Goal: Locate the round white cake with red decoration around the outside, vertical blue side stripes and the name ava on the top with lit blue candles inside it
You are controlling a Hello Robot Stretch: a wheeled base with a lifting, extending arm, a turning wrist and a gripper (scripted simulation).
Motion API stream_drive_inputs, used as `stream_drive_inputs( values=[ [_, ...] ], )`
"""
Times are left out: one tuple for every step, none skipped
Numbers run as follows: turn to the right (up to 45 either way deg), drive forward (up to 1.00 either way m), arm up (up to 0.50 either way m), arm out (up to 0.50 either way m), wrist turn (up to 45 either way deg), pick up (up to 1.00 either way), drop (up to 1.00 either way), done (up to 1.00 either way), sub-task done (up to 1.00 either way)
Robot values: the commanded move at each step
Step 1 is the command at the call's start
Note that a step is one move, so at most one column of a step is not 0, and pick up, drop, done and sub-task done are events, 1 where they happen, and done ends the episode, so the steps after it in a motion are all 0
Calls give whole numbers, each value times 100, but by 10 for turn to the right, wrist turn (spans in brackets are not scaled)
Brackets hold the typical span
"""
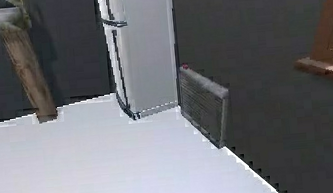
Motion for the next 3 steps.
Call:
stream_drive_inputs(
  values=[
    [0,15,0,0,0,0,0,0,0],
    [-450,0,0,0,0,0,0,0,0],
    [-300,0,0,0,0,0,0,0,0]
  ],
)
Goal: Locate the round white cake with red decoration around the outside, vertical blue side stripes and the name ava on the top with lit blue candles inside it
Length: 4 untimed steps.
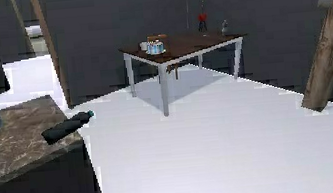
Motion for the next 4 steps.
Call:
stream_drive_inputs(
  values=[
    [0,85,0,0,0,0,0,0,0],
    [-270,0,0,0,0,0,0,0,0],
    [0,100,0,0,0,0,0,0,0],
    [0,5,0,0,0,0,0,0,0]
  ],
)
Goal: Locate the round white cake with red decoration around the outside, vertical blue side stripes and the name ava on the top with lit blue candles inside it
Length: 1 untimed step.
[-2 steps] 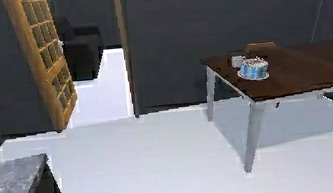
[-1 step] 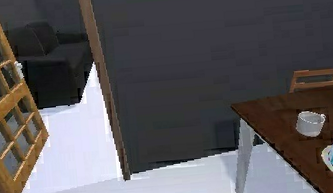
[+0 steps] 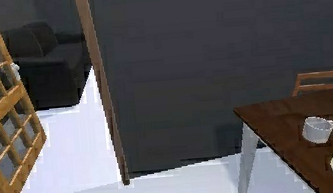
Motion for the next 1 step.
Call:
stream_drive_inputs(
  values=[
    [450,0,0,0,0,0,0,0,0]
  ],
)
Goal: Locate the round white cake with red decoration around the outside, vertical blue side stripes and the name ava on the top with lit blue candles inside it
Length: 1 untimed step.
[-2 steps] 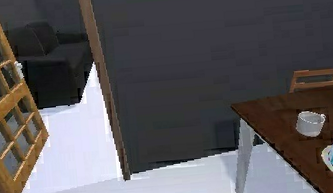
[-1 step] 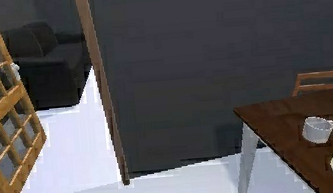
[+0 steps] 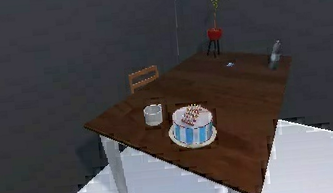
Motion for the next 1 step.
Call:
stream_drive_inputs(
  values=[
    [0,0,0,0,0,0,0,100,0]
  ],
)
